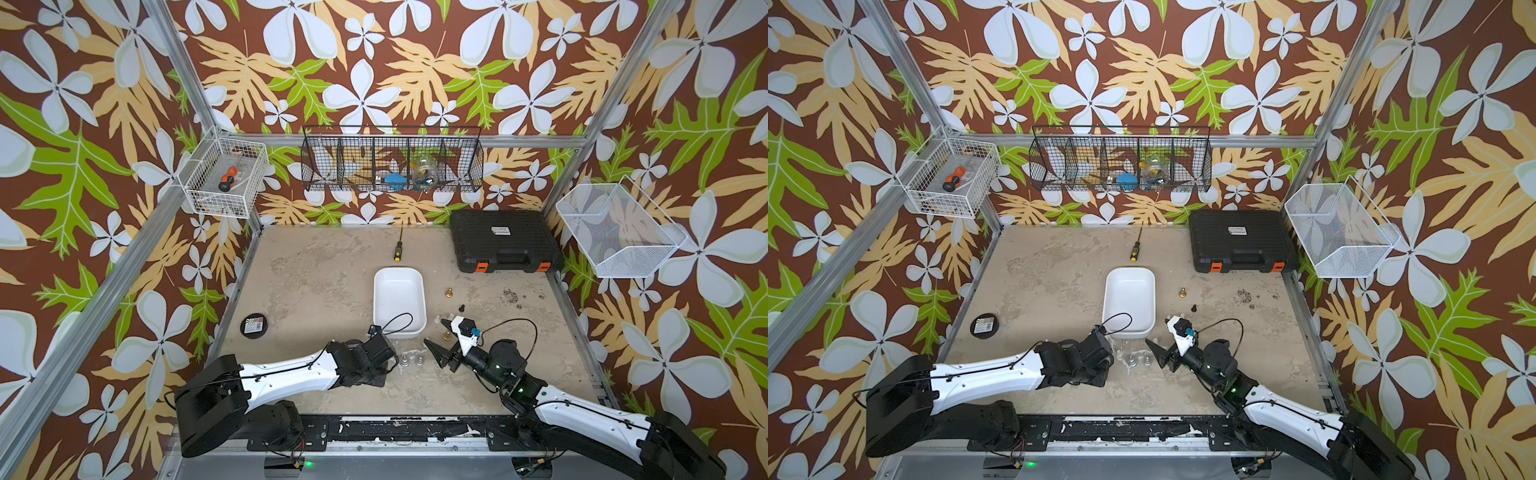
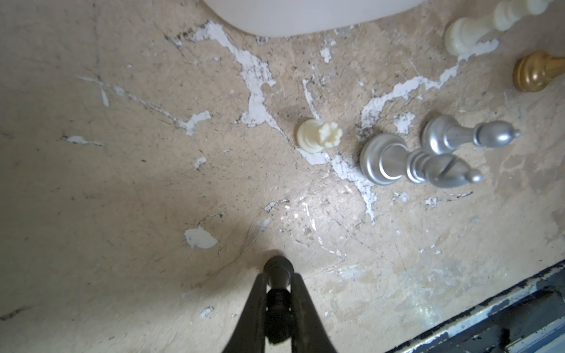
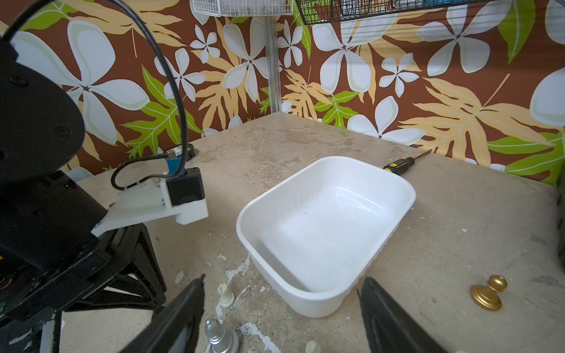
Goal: Put the chess pieces into the storage box
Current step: Pick up the chess piece at the center of the board, then place the chess piece in the storage box.
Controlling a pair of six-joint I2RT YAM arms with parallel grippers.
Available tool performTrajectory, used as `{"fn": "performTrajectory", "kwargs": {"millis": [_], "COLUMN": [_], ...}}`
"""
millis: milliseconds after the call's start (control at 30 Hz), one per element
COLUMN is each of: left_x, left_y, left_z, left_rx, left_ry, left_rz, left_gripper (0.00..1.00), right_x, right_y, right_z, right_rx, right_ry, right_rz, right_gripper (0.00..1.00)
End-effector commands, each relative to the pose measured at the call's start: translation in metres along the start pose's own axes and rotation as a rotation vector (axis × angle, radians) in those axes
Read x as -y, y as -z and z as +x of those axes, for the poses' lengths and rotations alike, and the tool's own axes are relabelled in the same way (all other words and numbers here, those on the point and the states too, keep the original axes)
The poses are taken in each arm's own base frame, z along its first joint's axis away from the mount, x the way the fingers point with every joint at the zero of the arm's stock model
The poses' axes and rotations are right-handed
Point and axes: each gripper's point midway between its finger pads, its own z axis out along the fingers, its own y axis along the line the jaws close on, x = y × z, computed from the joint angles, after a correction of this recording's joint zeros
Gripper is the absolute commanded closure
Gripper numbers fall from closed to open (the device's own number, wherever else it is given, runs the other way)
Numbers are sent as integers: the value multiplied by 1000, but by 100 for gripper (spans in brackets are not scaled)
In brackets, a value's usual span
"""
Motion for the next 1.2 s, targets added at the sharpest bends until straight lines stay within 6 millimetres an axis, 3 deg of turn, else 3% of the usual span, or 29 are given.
{"fn": "performTrajectory", "kwargs": {"millis": [0, 200, 333, 467, 633, 867, 1167], "left_x": [-2, -4, -5, -10, -13, -7, -6], "left_y": [0, 10, 28, 53, 73, 25, -36], "left_z": [-1, -9, -30, -72, -144, -230, -283], "left_rx": [7, 25, 42, 78, 170, 180, 174], "left_ry": [-1, -8, -3, 0, -30, -82, -114], "left_rz": [-11, -47, -88, -113, -157, -169, -195], "left_gripper": [88, 95, 96, 97, 97, 97, 97], "right_x": [0, 1, 2, 3, 2, 7, 8], "right_y": [-1, -1, 0, 0, 0, 2, 2], "right_z": [-5, -5, -6, -7, -7, -7, -6], "right_rx": [16, 14, 21, 24, 23, 31, 31], "right_ry": [-1, -1, -1, -2, -5, 0, 1], "right_rz": [3, 6, 16, 19, 16, 42, 52], "right_gripper": [19, 19, 19, 19, 19, 19, 19]}}
